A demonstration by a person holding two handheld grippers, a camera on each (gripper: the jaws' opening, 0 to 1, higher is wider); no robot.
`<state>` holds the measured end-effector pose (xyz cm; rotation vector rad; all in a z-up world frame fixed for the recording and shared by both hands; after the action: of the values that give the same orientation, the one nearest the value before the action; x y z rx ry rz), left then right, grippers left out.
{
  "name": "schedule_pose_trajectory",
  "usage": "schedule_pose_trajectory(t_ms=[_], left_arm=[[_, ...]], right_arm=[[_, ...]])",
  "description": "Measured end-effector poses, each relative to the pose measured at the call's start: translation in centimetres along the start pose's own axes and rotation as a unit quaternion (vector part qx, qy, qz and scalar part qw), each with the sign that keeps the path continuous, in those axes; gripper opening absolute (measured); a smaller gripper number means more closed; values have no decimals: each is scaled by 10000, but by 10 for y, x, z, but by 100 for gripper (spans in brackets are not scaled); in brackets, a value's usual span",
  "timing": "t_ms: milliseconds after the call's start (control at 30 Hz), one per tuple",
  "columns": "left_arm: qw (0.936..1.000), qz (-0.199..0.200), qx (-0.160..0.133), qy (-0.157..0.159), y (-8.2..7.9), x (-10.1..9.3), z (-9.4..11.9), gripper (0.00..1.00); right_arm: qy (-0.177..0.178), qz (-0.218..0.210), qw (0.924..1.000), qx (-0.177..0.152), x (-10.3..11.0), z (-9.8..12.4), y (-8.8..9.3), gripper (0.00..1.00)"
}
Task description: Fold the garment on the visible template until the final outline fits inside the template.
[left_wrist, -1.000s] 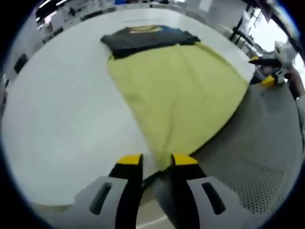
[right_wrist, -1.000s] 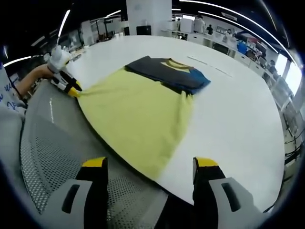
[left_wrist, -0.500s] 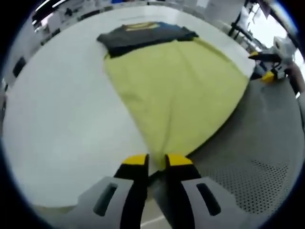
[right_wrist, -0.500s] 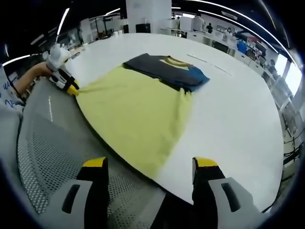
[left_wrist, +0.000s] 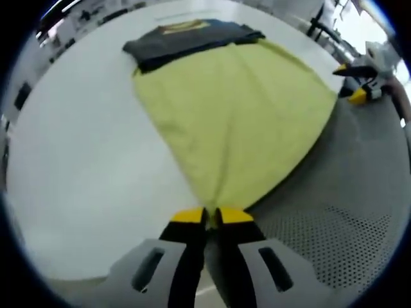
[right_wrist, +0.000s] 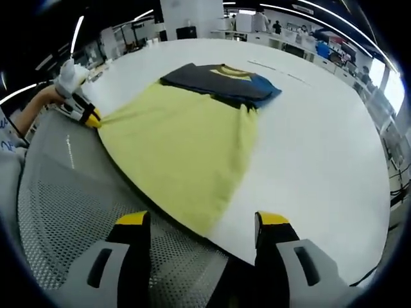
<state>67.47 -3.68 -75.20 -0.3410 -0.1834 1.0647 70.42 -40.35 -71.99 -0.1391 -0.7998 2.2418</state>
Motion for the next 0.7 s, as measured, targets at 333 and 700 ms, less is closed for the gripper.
schedule_pose_trajectory(t_ms=[333,700], left_arm=[[9998,157,-57,-49,1,1,-1,1],[9998,61,185,-23,0,0,-2,1]], right_arm=[[49,-57,9997,222,-3,-10,6,56],[44,-319,9994,159,-9,-19,11,40]])
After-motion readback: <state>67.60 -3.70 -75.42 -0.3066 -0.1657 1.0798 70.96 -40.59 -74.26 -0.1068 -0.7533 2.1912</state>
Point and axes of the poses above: the point that each gripper's makers call its tool centre point, and the gripper's own axes: z roughly backward along the fingers, x roughly to its left, y roughly out of its underside, the point moved 3 cm from there along z, roughly backward along the fingers, and after that the axes turned 5 degrees about -y, right-handed, at the moved point
